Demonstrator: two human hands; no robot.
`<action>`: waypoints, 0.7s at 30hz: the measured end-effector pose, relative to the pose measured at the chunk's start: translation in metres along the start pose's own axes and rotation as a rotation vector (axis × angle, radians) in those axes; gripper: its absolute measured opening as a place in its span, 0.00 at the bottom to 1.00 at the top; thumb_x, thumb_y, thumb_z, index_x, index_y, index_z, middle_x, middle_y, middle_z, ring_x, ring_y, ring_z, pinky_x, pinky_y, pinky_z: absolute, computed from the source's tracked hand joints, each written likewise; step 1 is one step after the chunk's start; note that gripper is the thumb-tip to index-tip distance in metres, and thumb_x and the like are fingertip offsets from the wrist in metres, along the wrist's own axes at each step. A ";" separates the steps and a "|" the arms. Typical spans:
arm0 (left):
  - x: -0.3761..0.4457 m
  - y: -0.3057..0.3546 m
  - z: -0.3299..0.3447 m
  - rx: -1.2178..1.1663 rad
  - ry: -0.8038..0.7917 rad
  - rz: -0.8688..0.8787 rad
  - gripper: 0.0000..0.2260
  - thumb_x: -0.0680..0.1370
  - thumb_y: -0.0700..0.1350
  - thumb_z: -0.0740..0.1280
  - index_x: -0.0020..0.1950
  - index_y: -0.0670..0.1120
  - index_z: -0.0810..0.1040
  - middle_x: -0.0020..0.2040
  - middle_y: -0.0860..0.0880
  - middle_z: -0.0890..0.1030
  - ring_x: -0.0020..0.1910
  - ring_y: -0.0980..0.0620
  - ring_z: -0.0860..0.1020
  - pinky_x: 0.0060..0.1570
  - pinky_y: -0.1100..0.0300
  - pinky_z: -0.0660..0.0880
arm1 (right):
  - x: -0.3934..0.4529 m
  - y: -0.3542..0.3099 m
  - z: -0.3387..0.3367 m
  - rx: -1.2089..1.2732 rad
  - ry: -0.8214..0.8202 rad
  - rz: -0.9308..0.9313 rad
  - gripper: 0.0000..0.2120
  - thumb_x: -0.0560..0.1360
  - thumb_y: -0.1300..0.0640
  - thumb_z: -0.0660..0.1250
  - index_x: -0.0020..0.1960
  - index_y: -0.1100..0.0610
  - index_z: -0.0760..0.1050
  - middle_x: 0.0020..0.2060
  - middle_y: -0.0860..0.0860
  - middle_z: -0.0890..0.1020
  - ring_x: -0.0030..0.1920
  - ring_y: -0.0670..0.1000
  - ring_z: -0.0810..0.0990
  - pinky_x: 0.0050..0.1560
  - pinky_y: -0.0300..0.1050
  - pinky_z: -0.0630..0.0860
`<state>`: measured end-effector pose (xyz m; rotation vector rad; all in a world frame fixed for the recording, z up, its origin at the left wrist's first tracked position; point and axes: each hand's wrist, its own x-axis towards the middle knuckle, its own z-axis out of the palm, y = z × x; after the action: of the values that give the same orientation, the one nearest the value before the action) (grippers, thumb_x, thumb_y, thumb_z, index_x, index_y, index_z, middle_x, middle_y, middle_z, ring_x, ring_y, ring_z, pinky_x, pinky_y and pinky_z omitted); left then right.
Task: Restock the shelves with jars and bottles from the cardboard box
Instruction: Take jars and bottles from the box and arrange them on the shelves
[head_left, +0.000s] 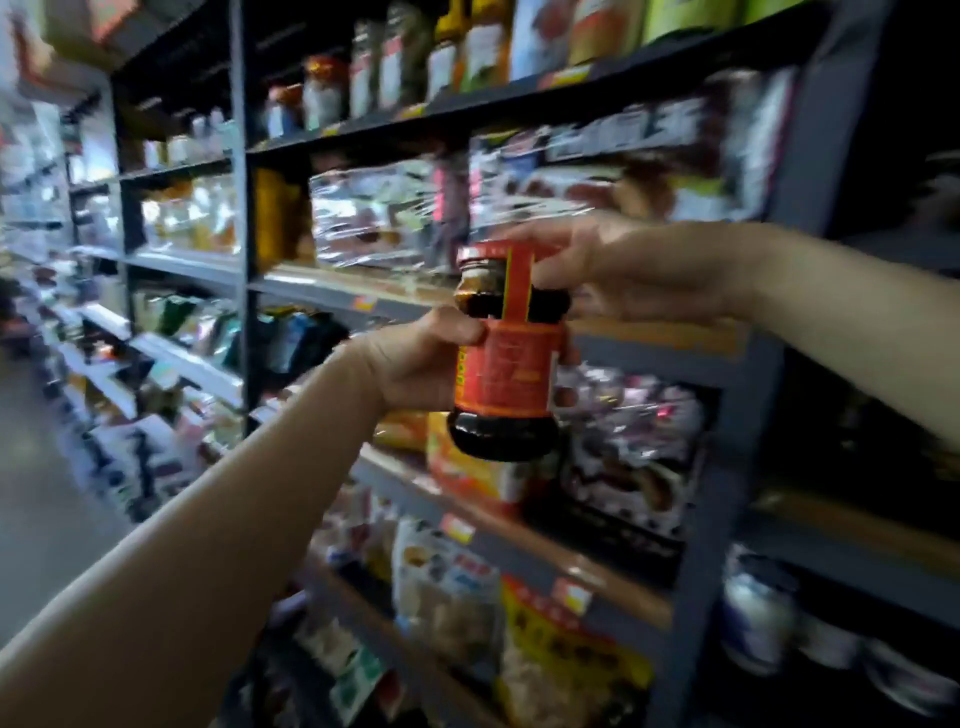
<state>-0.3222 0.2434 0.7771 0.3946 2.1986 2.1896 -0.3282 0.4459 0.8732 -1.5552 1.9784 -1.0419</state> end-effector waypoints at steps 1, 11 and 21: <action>0.003 0.011 0.025 0.007 -0.082 0.073 0.58 0.41 0.57 0.81 0.67 0.38 0.68 0.62 0.35 0.71 0.63 0.32 0.70 0.65 0.32 0.62 | -0.020 -0.003 -0.009 0.035 0.053 -0.029 0.32 0.59 0.47 0.77 0.60 0.54 0.74 0.54 0.54 0.78 0.51 0.47 0.79 0.46 0.44 0.76; 0.072 0.085 0.181 0.244 -0.415 0.282 0.19 0.64 0.50 0.77 0.52 0.48 0.78 0.47 0.51 0.84 0.47 0.56 0.81 0.51 0.53 0.78 | -0.141 -0.022 -0.054 -0.135 1.089 0.103 0.17 0.64 0.55 0.77 0.44 0.54 0.70 0.35 0.50 0.76 0.36 0.48 0.75 0.38 0.42 0.72; 0.084 0.098 0.220 0.060 -0.544 0.305 0.30 0.61 0.53 0.79 0.58 0.44 0.77 0.54 0.43 0.82 0.54 0.46 0.81 0.50 0.51 0.79 | -0.163 -0.036 -0.073 -0.098 1.263 0.010 0.19 0.66 0.50 0.75 0.52 0.57 0.76 0.45 0.53 0.82 0.45 0.51 0.81 0.51 0.53 0.78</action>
<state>-0.3463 0.4741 0.8837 1.2313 1.9929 1.8252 -0.3103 0.6187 0.9274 -0.9069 2.7519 -2.3015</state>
